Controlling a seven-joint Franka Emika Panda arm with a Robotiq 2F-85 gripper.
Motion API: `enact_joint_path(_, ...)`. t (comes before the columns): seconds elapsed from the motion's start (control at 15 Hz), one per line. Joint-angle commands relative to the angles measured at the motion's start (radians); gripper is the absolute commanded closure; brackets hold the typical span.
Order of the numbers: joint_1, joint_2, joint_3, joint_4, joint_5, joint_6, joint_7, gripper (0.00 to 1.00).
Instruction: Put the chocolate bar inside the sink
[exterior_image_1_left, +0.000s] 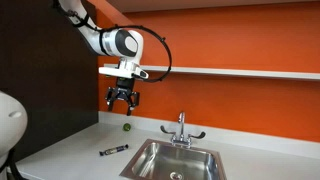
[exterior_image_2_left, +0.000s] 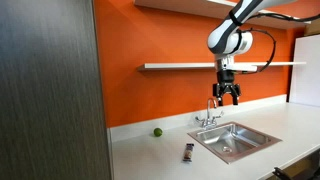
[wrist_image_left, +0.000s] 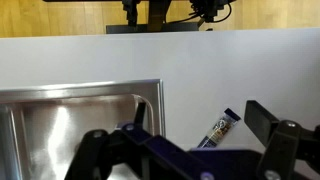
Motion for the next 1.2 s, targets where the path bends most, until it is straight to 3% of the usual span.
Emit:
enact_joint_path(0.0,-0.018,0.001,0.017,0.001,0.004,-0.001,-0.003,0.0)
enact_joint_path(0.47,-0.003,0.076,0.043,0.025,0.015,0.091,0.034,0.0)
enact_joint_path(1.13,0.024,0.227,0.13,0.06,-0.003,0.208,0.235,0.0)
